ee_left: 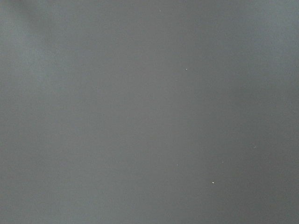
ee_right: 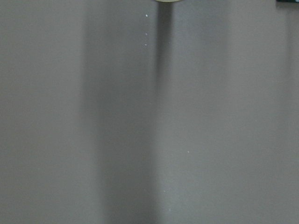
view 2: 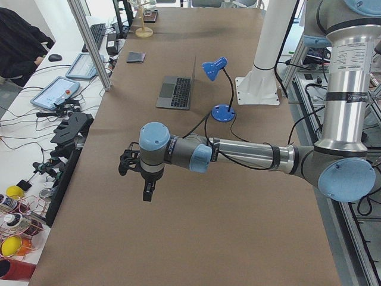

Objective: Close laptop

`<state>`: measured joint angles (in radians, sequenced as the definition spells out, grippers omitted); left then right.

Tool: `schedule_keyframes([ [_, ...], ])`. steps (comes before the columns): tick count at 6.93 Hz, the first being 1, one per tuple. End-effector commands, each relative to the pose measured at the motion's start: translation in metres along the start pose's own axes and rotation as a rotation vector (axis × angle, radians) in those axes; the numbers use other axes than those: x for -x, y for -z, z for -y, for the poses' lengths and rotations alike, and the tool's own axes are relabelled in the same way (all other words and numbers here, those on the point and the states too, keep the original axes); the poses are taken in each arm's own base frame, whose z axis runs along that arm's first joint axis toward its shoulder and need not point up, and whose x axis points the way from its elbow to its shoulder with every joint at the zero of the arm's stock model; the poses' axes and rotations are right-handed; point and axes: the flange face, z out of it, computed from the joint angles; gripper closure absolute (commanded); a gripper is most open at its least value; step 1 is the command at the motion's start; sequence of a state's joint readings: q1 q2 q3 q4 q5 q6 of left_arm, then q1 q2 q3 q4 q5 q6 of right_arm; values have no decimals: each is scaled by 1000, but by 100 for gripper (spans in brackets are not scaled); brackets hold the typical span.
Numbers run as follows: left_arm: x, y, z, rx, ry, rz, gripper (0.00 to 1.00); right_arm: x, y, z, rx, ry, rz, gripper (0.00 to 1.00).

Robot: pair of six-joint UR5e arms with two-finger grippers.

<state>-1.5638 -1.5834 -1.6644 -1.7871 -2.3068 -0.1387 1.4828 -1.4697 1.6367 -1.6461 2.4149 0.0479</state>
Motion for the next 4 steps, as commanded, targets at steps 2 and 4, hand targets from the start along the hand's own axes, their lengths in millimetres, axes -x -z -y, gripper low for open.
schedule_keyframes([
  [2, -74, -18, 58, -30, -105, -40, 2, 121, -12, 64, 19, 52, 62, 0],
  [4, -148, -34, 78, 20, 7, -163, 3, 197, -7, 69, 49, 11, 184, 0],
])
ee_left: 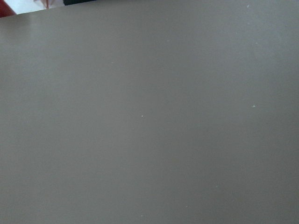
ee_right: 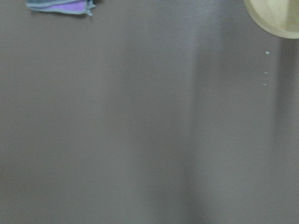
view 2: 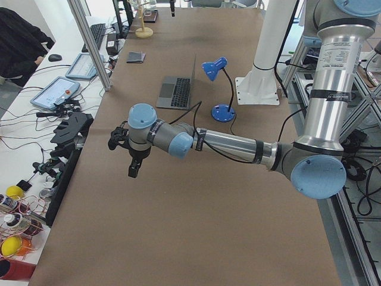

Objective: Close laptop

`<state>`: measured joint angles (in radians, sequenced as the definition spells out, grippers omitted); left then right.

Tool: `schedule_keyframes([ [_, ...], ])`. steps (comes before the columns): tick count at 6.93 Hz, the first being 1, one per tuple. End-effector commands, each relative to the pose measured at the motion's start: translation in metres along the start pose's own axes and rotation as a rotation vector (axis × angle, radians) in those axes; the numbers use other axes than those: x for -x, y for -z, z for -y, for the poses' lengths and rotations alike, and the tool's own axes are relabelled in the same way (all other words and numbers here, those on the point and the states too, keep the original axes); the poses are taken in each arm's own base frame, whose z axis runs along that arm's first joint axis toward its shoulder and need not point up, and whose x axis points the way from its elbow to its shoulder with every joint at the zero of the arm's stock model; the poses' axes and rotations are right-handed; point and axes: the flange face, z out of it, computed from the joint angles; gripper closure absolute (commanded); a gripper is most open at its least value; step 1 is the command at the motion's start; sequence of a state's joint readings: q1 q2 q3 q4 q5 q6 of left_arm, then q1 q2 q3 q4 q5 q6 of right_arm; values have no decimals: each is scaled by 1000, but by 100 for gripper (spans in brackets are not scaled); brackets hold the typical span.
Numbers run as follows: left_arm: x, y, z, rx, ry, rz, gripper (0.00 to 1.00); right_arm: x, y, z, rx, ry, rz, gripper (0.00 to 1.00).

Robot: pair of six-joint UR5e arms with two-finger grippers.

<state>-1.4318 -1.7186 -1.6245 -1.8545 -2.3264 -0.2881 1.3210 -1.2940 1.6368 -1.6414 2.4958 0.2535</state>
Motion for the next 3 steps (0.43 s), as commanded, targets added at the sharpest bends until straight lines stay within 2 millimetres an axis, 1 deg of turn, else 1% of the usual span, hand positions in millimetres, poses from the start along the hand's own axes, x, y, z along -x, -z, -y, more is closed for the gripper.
schedule_keyframes([
  [1, -125, -29, 37, 98, 139, -184, 6, 103, -4, -11, 31, -47, 104, 0],
  [2, -190, -40, 41, 146, 207, -227, 12, 157, -7, -32, 48, -93, 126, 0],
  [3, -228, -42, 25, 162, 202, -254, 22, 192, -11, -51, 69, -124, 139, 10],
])
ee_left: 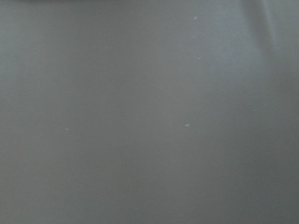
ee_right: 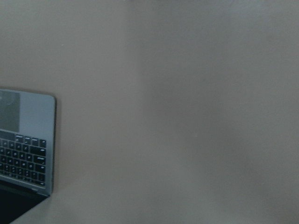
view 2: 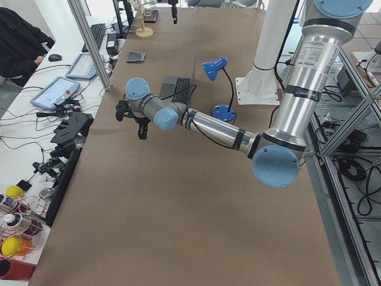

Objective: Close laptop

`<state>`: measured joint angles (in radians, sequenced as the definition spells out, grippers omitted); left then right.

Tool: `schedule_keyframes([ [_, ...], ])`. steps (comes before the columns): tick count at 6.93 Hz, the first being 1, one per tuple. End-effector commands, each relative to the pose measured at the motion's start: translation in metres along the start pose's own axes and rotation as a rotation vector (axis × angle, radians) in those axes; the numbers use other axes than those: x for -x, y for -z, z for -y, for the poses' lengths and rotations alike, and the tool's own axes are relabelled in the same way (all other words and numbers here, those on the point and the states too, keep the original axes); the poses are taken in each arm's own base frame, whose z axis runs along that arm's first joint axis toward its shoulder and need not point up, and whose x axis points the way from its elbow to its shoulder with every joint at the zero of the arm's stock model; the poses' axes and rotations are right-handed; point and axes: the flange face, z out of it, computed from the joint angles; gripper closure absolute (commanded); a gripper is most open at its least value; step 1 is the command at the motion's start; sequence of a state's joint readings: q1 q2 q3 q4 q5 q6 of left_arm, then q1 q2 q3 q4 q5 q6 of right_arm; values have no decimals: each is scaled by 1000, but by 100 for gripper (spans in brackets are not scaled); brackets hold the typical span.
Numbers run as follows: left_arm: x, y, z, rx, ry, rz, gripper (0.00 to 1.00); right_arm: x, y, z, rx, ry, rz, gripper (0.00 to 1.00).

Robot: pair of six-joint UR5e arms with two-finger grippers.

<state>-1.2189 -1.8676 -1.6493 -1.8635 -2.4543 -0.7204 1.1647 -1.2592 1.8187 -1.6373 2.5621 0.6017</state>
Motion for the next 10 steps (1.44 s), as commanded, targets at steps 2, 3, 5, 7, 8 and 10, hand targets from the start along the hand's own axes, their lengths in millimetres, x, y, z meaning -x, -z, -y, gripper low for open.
schedule_keyframes([
  [2, -80, -24, -41, 122, 74, -106, 90, 98, -42, -71, 79, -20, 28, 80],
  [3, -96, -32, -59, 152, 43, -119, 100, 122, -60, -96, 94, -16, 11, 100],
  [5, -118, -40, -86, 257, 27, -181, 100, 163, -72, -142, 151, 3, 43, 100],
  [7, -155, -60, -110, 313, 25, -189, 100, 185, -83, -167, 197, 54, 61, 100],
  [8, -171, -73, -122, 344, 2, -193, 100, 199, -91, -176, 217, 83, 69, 100],
  [10, -194, -84, -143, 385, -15, -203, 100, 219, -107, -189, 228, 117, 64, 100],
])
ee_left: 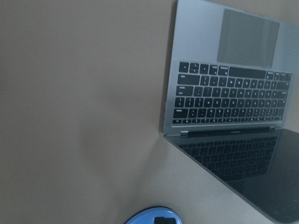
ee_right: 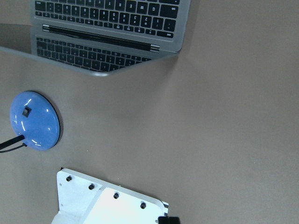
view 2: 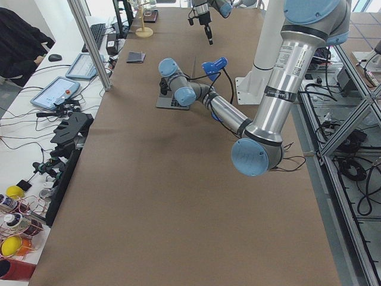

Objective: Close laptop

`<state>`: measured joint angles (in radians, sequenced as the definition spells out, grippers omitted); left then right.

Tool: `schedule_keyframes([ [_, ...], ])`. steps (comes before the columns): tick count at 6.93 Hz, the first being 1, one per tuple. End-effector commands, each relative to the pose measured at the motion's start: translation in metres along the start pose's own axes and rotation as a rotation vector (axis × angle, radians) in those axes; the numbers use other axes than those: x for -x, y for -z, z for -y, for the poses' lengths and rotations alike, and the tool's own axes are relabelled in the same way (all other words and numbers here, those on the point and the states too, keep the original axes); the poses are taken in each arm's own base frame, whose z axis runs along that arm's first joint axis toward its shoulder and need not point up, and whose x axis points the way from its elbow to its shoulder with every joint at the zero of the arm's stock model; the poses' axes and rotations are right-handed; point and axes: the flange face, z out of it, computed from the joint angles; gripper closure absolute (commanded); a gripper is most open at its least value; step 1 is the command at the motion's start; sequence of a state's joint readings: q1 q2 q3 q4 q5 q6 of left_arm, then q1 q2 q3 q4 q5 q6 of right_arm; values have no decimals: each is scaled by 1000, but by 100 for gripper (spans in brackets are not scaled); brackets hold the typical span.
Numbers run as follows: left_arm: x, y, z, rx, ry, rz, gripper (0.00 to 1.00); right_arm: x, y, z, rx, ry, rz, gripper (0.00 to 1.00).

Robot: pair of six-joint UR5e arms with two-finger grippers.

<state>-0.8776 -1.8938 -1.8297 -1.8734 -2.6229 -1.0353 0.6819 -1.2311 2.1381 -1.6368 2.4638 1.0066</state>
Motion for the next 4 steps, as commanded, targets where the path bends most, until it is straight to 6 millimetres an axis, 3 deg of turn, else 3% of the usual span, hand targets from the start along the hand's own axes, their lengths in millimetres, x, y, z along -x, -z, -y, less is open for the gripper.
schedule_keyframes([
  [1, -18, -23, -13, 42, 1, -4, 100, 28, -13, -6, 11, 17, 8, 100],
  [4, -56, -42, -19, 77, 43, -20, 100, 53, -29, 17, -32, 38, -19, 100],
])
